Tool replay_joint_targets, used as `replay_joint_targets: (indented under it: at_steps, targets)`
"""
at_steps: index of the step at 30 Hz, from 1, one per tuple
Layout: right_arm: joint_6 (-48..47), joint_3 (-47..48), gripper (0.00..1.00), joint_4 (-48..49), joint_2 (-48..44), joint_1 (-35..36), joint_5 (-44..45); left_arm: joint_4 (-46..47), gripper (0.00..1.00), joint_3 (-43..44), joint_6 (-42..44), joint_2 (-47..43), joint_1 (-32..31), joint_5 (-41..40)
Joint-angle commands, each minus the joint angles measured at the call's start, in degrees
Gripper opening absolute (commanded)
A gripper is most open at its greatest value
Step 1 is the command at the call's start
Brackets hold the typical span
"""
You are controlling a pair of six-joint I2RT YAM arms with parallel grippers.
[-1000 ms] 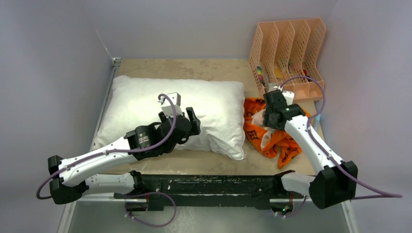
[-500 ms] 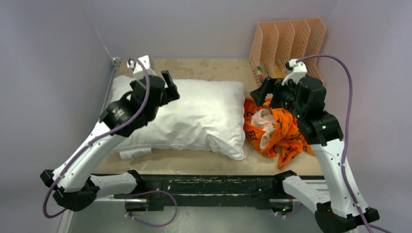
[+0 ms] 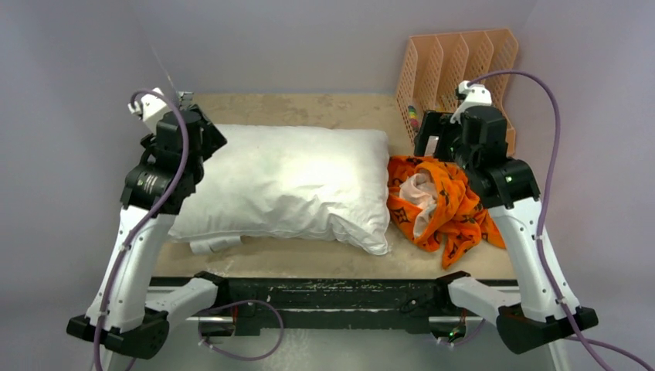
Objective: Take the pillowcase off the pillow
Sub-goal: Reset both arms
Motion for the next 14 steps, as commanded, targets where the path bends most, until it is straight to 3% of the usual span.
replay_joint_targets:
  at_steps: [1,6,14]
  targets:
    - [-2.55,1.65,0.99,2.79,-3.99,-0.10,8.18,-3.38,0.81,-1.03,-2.23,-3.85,0.07,-7.82]
    - [-1.49,-1.65,0.99,7.34,-7.46,-0.09,3.76,-7.10,0.82,-1.52,-2.69,-5.99,0.07,-13.87]
    - [0.16,-3.13,0.99,6.85,-7.07,-0.03,2.27,-5.97,0.84,-1.91,-0.87,-7.51,0.07,-12.54]
